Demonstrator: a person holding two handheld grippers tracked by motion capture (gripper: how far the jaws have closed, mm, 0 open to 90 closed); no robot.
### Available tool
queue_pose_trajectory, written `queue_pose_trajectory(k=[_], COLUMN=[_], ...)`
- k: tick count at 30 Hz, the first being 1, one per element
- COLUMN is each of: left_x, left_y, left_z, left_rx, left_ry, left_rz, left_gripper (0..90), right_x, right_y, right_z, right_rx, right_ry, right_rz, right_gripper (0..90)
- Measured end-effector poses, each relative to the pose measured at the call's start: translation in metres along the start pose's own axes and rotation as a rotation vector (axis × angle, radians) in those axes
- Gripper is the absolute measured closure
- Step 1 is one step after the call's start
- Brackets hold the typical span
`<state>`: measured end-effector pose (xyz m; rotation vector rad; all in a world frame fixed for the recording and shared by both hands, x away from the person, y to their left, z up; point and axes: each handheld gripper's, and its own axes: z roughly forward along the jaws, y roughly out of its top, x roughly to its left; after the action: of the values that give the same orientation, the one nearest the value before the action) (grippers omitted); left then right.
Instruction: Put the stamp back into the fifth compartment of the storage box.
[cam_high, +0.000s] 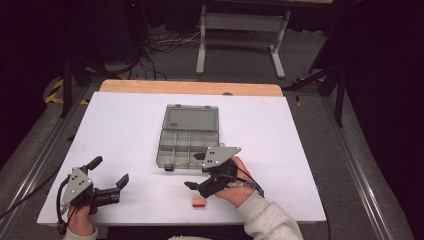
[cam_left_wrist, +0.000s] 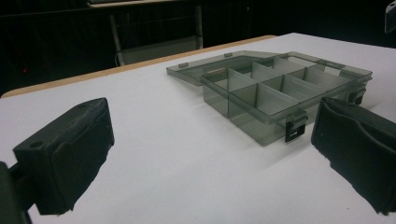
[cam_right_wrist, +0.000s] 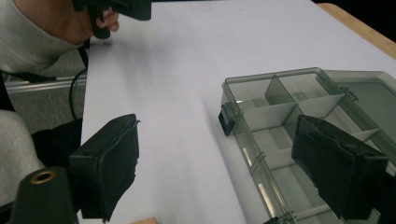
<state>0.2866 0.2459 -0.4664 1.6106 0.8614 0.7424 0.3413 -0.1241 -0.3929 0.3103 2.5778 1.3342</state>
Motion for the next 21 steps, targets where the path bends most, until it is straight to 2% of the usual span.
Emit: queue_pose_trajectory(k=[3,4,5,8,15,16,21], left_x=[0.0001,0.0,0.0,-0.0003,-0.0005,-0.0006,-0.0006], left_y=[0.0002,0.0003,0.0003,0.0003,0.0004,0.0004,0.0004], left_z=[-0.0004,-0.0005,-0.0005,-0.0002,-0.0004,-0.0004,-0.0004], left_rx=[0.001,0.003,0.003,0.002,0.001,0.001,0.002], left_ry=[0.0,0.0,0.0,0.001,0.001,-0.001,-0.003], left_rz=[0.002,0.004,0.004,0.003,0.004,0.005,0.006], left_gripper=[0.2,0.2,0.2,0.2,0.2,0.2,0.2], right_x=[0.0005,0.0006,0.0006,-0.0002,-0.0002,0.0004,0.001], right_y=[0.0009,0.0023,0.0023,0.0037,0.0049,0.0051,0.0041], right_z=[0.0001,0.0003,0.0003,0.001,0.0041,0.0059,0.0095], right_rx=[0.026,0.061,0.061,0.111,0.171,0.198,0.244], right_ry=[0.004,0.015,0.015,0.033,0.057,0.066,0.08], right_rz=[-0.013,-0.021,-0.021,-0.032,-0.056,-0.063,-0.071], right_gripper=[18.0,19.5,19.5,19.8,19.8,19.8,19.7])
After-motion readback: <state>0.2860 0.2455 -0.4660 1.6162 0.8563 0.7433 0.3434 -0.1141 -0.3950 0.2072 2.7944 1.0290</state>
